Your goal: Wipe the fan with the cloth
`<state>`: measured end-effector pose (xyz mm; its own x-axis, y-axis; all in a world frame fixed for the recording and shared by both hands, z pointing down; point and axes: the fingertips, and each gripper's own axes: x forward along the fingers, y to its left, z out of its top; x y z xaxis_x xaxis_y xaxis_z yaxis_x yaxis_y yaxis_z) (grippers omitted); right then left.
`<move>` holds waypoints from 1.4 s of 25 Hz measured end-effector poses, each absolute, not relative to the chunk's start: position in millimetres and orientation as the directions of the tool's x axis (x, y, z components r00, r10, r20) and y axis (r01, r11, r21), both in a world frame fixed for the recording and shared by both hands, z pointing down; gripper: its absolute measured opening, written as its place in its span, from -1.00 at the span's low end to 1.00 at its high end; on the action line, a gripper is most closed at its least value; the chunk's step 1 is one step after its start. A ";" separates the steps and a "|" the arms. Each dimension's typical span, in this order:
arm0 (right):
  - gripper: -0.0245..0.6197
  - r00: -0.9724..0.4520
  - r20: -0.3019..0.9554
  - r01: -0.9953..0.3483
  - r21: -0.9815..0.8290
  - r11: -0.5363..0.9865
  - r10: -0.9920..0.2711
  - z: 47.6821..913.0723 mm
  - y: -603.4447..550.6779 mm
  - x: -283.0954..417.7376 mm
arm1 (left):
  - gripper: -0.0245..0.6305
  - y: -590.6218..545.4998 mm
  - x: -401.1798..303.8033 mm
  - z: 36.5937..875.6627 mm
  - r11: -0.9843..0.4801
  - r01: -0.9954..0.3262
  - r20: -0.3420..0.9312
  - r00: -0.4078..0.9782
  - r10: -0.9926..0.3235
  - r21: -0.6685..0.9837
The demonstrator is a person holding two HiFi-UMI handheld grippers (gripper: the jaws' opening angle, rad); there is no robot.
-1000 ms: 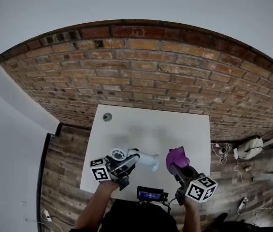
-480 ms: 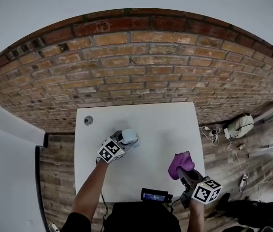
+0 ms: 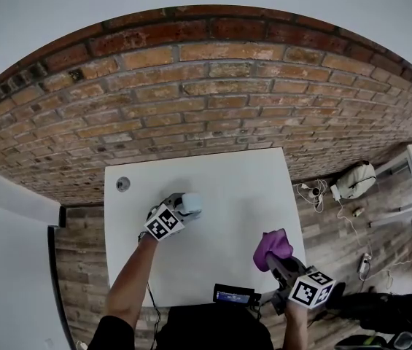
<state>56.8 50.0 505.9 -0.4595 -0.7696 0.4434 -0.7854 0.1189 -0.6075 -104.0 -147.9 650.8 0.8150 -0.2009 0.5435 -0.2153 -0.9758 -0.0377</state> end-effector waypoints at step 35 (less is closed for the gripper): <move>-0.78 -0.272 0.101 -0.004 -0.995 -0.103 -0.957 622.6 113.9 157.0 | -0.17 62.2 -328.6 659.8 -0.027 -0.143 0.054 0.536 -0.843 0.989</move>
